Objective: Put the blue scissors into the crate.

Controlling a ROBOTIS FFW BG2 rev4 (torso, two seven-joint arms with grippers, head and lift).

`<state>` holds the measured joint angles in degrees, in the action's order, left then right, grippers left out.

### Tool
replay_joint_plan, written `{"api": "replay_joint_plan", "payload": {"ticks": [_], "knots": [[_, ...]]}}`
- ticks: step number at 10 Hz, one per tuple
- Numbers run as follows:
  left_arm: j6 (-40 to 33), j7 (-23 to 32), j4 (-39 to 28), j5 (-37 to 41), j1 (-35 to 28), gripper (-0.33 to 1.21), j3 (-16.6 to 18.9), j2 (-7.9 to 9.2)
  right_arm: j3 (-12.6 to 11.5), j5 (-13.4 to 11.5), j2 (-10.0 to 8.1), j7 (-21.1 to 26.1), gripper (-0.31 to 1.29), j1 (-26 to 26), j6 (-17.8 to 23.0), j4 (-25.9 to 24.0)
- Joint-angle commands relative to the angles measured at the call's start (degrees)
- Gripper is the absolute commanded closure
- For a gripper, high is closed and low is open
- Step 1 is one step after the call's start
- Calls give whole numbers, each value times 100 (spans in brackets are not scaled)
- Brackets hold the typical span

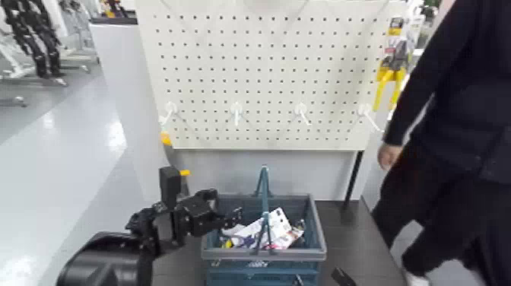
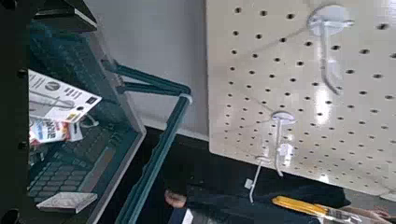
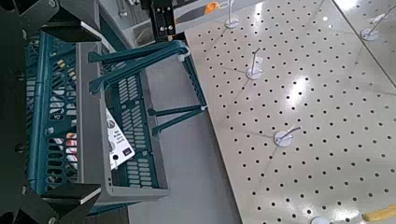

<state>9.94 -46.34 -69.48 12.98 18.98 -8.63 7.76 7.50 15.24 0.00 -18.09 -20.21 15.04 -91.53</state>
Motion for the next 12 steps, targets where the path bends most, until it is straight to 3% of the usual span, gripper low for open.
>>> {"api": "replay_joint_plan", "payload": {"ticks": [1,3,6,8,10,12], "knots": [[-88,758,-1331,-59,-1011,-1,160,112,-12,5,18,-2,16,-18,8,-5],[-238,1233,-1990,-129,-1749,-1,441,6,-30,5,9,-37,16,-26,8,-14],[-457,2156,-2922,-68,-2795,-1,467,-11,-56,5,0,-37,16,-44,17,-23],[-774,2832,-3309,-42,-3366,0,327,-3,-65,-3,0,-28,15,-62,26,-40],[-1327,3465,-3238,169,-3621,4,-25,33,-118,-12,26,7,15,-97,87,-67],[-1407,3632,-3361,134,-3762,5,-60,77,-91,-30,18,95,15,-132,96,-102]]}}
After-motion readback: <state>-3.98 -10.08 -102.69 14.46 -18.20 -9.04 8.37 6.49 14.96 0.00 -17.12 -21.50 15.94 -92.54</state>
